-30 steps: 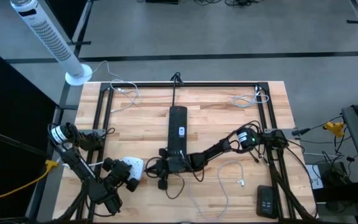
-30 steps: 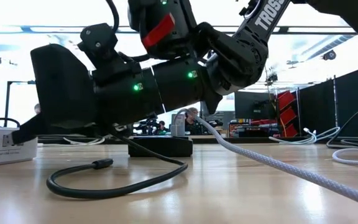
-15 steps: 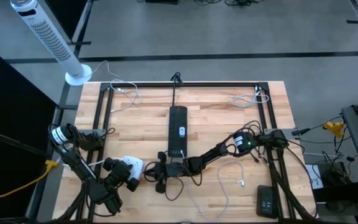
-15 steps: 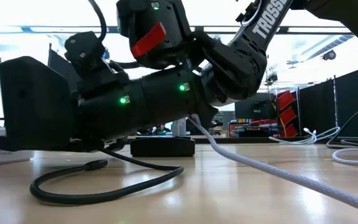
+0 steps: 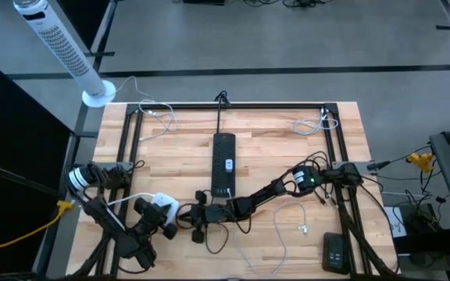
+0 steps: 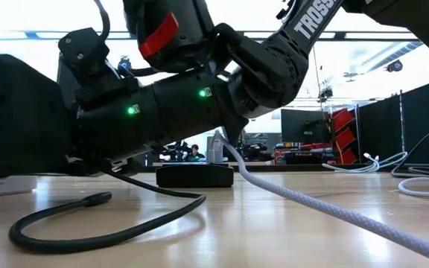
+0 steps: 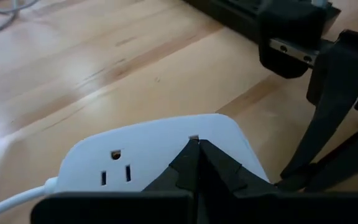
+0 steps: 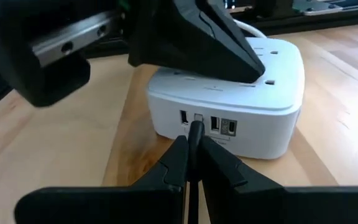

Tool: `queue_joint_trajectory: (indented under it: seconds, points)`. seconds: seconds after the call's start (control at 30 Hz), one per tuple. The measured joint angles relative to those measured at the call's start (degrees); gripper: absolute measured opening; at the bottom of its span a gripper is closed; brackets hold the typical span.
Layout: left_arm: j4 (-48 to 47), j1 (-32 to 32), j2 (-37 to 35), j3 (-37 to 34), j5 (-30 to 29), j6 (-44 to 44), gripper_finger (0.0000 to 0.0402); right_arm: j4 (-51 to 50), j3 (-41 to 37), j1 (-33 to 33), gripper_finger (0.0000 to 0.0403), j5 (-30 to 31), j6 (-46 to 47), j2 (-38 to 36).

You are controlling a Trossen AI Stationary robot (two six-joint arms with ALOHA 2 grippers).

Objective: Insert USB
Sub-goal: Insert the left black charger cable into the white outlet extension

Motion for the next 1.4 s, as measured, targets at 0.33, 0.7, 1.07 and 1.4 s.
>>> queue_joint_trajectory:
  seconds: [0.33,0.7,1.07,1.4]
  points:
    - [-19.89,0.04,-1.49,13.79,17.13,7.45,0.0,2.07,0.35,-0.5,0.0016,1.91,0.04,-0.26]
    - [-23.69,-0.35,-1.68,12.6,29.32,13.86,0.0,0.95,0.28,-0.64,0.0016,-0.11,-0.91,-0.26]
    - [-16.49,-0.74,-2.07,4.66,29.55,17.4,0.0,-0.97,0.16,-3.23,0.0016,-6.92,-1.39,-0.26]
    - [-14.36,-0.96,-1.84,4.18,24.87,14.45,0.0,-0.94,0.11,-3.08,0.0016,-7.82,-3.0,-0.24]
